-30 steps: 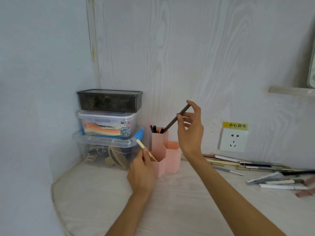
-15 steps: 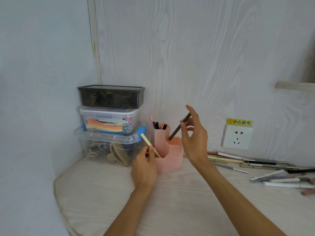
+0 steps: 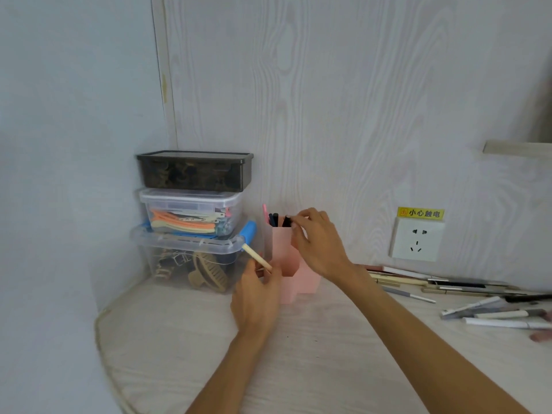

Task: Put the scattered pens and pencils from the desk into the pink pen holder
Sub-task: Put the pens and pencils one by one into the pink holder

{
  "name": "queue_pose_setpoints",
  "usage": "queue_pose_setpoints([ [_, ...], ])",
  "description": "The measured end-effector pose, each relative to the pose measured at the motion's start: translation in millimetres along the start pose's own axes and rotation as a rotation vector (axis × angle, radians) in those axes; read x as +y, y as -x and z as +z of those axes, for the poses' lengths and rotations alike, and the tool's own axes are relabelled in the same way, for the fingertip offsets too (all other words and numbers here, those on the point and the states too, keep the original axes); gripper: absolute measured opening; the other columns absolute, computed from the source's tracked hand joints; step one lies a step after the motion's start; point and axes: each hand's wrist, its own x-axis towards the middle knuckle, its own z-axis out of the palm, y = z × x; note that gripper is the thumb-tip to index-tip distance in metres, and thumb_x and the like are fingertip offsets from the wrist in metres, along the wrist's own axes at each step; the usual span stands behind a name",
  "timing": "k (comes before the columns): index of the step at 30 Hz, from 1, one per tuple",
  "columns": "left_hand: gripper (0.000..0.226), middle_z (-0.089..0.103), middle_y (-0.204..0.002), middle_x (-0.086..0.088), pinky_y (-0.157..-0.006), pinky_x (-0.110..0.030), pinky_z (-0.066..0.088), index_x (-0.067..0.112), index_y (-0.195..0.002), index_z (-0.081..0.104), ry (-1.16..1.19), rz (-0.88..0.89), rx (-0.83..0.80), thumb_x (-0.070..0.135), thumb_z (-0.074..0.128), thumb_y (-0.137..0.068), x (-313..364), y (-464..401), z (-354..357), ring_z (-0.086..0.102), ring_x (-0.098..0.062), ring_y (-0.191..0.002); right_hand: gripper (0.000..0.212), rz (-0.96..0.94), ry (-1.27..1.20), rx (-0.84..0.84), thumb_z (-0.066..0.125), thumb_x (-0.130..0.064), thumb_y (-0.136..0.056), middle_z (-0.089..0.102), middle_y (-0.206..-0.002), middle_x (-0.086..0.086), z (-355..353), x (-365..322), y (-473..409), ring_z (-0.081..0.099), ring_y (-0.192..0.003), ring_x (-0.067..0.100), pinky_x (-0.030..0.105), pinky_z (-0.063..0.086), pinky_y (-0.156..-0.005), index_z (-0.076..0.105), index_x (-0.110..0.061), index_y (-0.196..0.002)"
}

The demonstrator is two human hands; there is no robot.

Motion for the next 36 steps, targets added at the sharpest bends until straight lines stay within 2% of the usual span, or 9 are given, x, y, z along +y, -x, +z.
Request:
queue_pose_setpoints([
  [6,0.028,0.064,-0.114,0.002,-0.084,-0.032,0.039,0.022,-0.118,0.052,-0.042,0.034,-0.102,0.025,0.051,-0.090,0,1,-1,0.057,-0.022,-0.109,0.034,0.006,0.001,0.044,0.046,-0.012,-0.093,0.058,-0.121,0.000,-28,52,51,0.049,-0.112,0.021,0.035,0.040,-0.091,0.051,-0.019,-0.126],
  [9,0.022,0.063,-0.113,0.001,-0.084,-0.036,0.043,0.021,-0.115,0.049,-0.078,0.090,-0.111,0.026,0.044,-0.094,-6,-1,2,0.058,-0.024,-0.108,0.034,0.141,0.188,-0.053,0.053,-0.008,-0.087,0.060,-0.118,0.003,-43,99,88,0.050,-0.111,0.027,0.038,0.040,-0.088,0.057,-0.017,-0.119],
  [12,0.039,0.059,-0.127,0.002,-0.087,-0.039,0.044,0.023,-0.134,0.036,-0.073,0.150,-0.107,0.032,0.042,-0.097,-11,-3,6,0.056,-0.025,-0.116,0.037,0.230,0.258,-0.194,0.049,-0.014,-0.090,0.055,-0.129,0.005,-47,124,111,0.048,-0.118,0.028,0.039,0.038,-0.097,0.052,-0.017,-0.126],
  [18,0.072,0.045,-0.136,-0.009,-0.094,-0.042,0.042,0.017,-0.141,0.030,0.044,0.323,0.315,0.015,0.070,-0.081,7,9,2,0.047,-0.025,-0.121,0.025,0.265,0.140,-0.164,0.053,-0.023,-0.088,0.057,-0.113,0.002,-46,119,109,0.050,-0.110,0.024,0.035,0.039,-0.090,0.061,-0.022,-0.112],
  [21,0.068,0.045,-0.129,-0.013,-0.099,-0.039,0.039,0.010,-0.134,0.039,-0.027,0.585,0.397,0.008,0.074,-0.075,16,14,5,0.045,-0.029,-0.118,0.022,0.290,0.144,-0.194,0.051,-0.026,-0.089,0.057,-0.110,0.002,-47,117,107,0.049,-0.110,0.023,0.036,0.038,-0.091,0.060,-0.021,-0.109],
  [24,0.029,0.061,-0.111,0.002,-0.086,-0.026,0.041,0.019,-0.109,0.062,-0.247,0.920,0.139,0.010,0.068,-0.082,27,21,22,0.052,-0.013,-0.105,0.027,0.311,0.122,-0.239,0.052,-0.029,-0.089,0.059,-0.113,0.004,-49,119,105,0.048,-0.113,0.023,0.034,0.035,-0.092,0.061,-0.022,-0.113],
  [26,0.023,0.066,-0.100,0.005,-0.080,-0.030,0.046,0.023,-0.099,0.067,-0.503,1.014,-0.087,0.011,0.067,-0.079,31,26,44,0.058,-0.016,-0.098,0.025,0.346,0.058,-0.218,0.056,-0.031,-0.087,0.062,-0.109,0.003,-52,121,105,0.051,-0.109,0.023,0.033,0.037,-0.091,0.065,-0.023,-0.109],
  [32,0.035,0.062,-0.121,-0.002,-0.094,-0.034,0.043,0.017,-0.121,0.061,-0.694,0.889,-0.324,0.016,0.045,-0.089,12,29,86,0.053,-0.025,-0.108,0.017,0.449,-0.173,-0.102,0.065,-0.028,-0.082,0.068,-0.087,-0.008,-60,126,103,0.058,-0.078,0.008,0.021,0.044,-0.073,0.073,-0.023,-0.097],
  [36,0.046,0.037,-0.148,0.005,-0.108,-0.027,0.021,0.021,-0.144,0.032,-0.747,0.861,-0.478,0.017,0.034,-0.098,15,21,88,0.038,-0.019,-0.129,0.015,0.544,-0.545,0.065,0.072,-0.019,-0.078,0.069,-0.079,-0.008,-64,130,97,0.060,-0.068,0.000,0.006,0.044,-0.063,0.075,-0.015,-0.092],
])
